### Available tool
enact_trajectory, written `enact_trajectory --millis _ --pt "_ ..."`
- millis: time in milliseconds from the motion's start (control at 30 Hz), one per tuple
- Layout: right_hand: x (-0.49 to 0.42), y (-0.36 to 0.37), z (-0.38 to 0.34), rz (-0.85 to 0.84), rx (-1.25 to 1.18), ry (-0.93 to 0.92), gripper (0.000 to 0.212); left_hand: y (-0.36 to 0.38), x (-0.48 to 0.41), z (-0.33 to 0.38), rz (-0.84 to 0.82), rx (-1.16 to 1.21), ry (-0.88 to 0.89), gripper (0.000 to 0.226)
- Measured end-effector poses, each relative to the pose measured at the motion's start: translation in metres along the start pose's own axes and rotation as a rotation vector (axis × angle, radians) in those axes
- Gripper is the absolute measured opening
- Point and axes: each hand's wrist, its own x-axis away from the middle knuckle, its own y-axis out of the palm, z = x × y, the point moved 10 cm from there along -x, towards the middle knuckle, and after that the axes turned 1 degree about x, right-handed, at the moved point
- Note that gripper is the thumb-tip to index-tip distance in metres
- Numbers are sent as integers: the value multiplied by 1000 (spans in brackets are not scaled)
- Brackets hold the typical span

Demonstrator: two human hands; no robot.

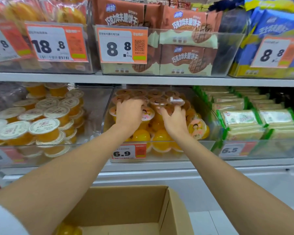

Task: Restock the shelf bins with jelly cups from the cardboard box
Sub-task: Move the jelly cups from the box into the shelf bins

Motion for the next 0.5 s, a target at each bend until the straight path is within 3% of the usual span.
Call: enact_trajectory --millis 100,167,267,500 --pt "6 1 -7 -14 60 -125 59 13 5 -3 -144 58 105 37" --pt "3 0 -9 30 126 -178 48 13 7 -8 -128 -47 141 46" --pt "1 5 -11 52 148 -197 45 16 7 -14 -133 -117 108 50" --pt "5 3 -12 72 256 -241 54 19 16 -15 -110 -15 27 50"
